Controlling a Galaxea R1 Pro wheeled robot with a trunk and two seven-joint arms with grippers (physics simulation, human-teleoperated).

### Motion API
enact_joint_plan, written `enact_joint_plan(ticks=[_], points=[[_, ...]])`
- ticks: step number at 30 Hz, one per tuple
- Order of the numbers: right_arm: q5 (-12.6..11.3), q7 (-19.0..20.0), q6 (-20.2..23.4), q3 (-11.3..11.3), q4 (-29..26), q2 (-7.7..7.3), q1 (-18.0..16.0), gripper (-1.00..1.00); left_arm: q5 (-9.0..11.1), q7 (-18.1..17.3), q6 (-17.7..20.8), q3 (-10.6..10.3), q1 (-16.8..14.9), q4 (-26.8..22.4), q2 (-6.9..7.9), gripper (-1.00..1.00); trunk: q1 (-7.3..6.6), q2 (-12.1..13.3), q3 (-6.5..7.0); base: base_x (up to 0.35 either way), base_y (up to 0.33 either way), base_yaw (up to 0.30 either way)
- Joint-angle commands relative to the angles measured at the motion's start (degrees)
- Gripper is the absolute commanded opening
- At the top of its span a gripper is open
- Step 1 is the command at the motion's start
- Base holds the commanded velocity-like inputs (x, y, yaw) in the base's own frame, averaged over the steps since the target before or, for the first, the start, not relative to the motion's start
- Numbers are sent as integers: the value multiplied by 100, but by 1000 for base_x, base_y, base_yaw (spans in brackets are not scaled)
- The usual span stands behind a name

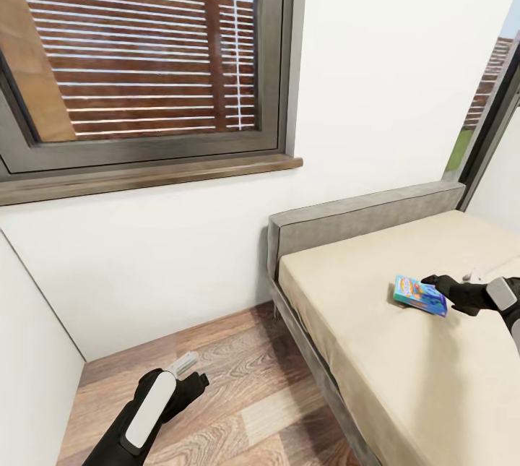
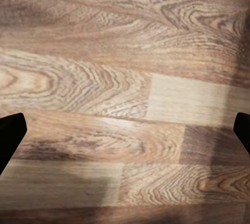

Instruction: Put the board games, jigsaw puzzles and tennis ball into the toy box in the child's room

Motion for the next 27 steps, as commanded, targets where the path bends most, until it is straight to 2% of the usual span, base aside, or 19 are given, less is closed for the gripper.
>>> enact_joint_plan(ticks=[1, 6, 17, 27], points=[[-40, -5, 30, -8, -5, 2, -2, 100, 59, 59, -1, -9, -3, -8, 2, 100, -1, -2, -6, 0, 0, 0], [-38, 0, 31, -7, -12, 13, 0, 100, 61, 59, -1, -8, -3, -8, 3, 100, -1, -2, 0, 0, 0, 91], [-35, 9, 68, -6, -11, 22, 0, 100, 52, 79, -7, -7, -3, -8, -5, 100, -1, -2, 30, 0, 0, 230], [-21, 11, 92, 13, -2, 53, 0, 100, 49, 94, -35, -2, -3, -8, -1, 100, -1, -2, 34, 0, 0, 41]])
